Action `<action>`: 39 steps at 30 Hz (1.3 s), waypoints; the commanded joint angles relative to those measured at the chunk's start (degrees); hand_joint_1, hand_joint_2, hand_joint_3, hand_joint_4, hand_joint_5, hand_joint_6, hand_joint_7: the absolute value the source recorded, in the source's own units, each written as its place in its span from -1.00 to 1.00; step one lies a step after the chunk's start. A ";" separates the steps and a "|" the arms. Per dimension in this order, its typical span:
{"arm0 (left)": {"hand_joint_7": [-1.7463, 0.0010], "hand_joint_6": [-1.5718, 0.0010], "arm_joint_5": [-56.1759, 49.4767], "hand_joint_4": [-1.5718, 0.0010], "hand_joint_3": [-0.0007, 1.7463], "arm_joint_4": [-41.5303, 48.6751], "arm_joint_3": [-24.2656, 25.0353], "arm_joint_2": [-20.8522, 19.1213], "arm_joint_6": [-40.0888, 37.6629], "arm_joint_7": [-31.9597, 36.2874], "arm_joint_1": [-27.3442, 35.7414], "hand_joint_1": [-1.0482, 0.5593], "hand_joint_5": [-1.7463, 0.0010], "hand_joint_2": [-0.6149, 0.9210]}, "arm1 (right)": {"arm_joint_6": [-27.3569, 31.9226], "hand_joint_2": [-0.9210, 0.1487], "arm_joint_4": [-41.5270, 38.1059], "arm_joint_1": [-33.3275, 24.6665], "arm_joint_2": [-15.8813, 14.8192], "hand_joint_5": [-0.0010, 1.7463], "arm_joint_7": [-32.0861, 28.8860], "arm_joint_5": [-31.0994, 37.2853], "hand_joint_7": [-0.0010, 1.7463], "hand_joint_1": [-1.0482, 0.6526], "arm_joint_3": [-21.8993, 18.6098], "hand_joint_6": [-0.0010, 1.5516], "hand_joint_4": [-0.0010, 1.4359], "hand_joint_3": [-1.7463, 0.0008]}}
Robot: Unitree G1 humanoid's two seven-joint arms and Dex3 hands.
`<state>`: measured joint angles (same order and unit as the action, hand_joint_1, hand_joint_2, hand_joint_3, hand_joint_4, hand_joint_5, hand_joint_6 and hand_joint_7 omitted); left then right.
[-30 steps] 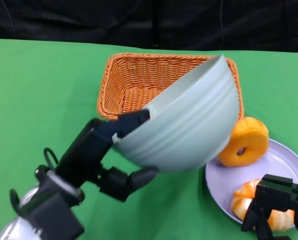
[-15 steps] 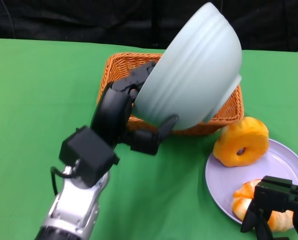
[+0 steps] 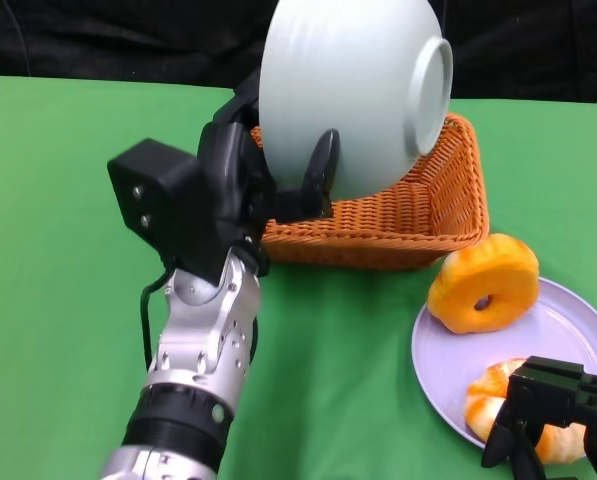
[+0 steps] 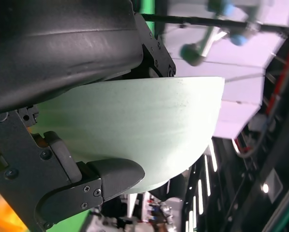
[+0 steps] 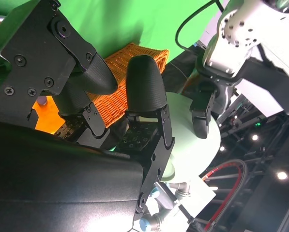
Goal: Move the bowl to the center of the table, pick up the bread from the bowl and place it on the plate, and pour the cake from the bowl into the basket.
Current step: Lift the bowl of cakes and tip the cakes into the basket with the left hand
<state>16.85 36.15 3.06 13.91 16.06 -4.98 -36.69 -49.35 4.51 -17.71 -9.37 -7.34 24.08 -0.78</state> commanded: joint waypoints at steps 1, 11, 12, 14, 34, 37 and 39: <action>-1.00 -0.15 5.10 -0.38 0.94 1.09 3.60 2.51 -3.98 -0.39 -3.91 0.04 -1.00 0.10 | 0.09 0.46 -0.12 0.11 -0.48 1.00 -0.66 0.56 0.72 0.14 -0.48 0.09 0.30 -1.00; -1.00 -0.14 15.16 -0.38 1.00 0.09 8.73 6.07 -16.26 5.00 -5.89 0.07 -1.00 0.19 | -0.34 0.46 -0.42 0.15 -0.34 1.00 -0.98 0.45 0.72 0.14 -0.07 0.09 0.30 -1.00; -1.00 -0.13 15.64 -0.38 1.00 -0.16 8.73 6.12 -16.83 5.44 -5.86 0.06 -1.00 0.20 | -0.39 0.45 -0.46 0.16 -0.36 1.00 -0.99 0.42 0.72 0.14 -0.05 0.09 0.30 -1.00; -1.00 -0.10 17.18 -0.37 1.00 -0.33 9.03 6.57 -17.93 5.91 -5.80 0.06 -1.00 0.23 | -0.26 0.45 -0.37 0.00 -0.38 1.00 -0.95 0.46 0.72 0.14 -0.04 0.09 0.30 -1.00; -1.00 -0.13 31.90 -0.43 0.96 1.27 13.77 6.58 -23.15 -2.41 -6.51 -0.07 -1.00 0.18 | -0.61 0.47 -0.51 0.14 -0.54 1.00 -1.72 1.29 0.73 0.14 -0.11 0.09 0.30 -1.00; -1.00 -0.15 32.37 -0.44 0.99 1.84 14.18 6.06 -22.70 -4.67 -6.48 -0.10 -1.00 0.17 | -0.60 0.47 -0.42 0.16 -0.60 1.00 -1.78 1.42 0.73 0.14 -0.14 0.09 0.30 -1.00; -1.00 -0.16 32.05 -0.44 0.99 1.86 14.07 5.51 -22.35 -6.02 -6.09 -0.10 -1.00 0.17 | -0.58 0.48 -0.40 0.11 -0.65 1.00 -1.74 1.31 0.73 0.14 -0.14 0.09 0.30 -1.00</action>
<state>48.77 37.87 16.81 14.49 -7.52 -9.09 -37.80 -49.43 4.39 -17.67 -9.35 -8.57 25.36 -0.55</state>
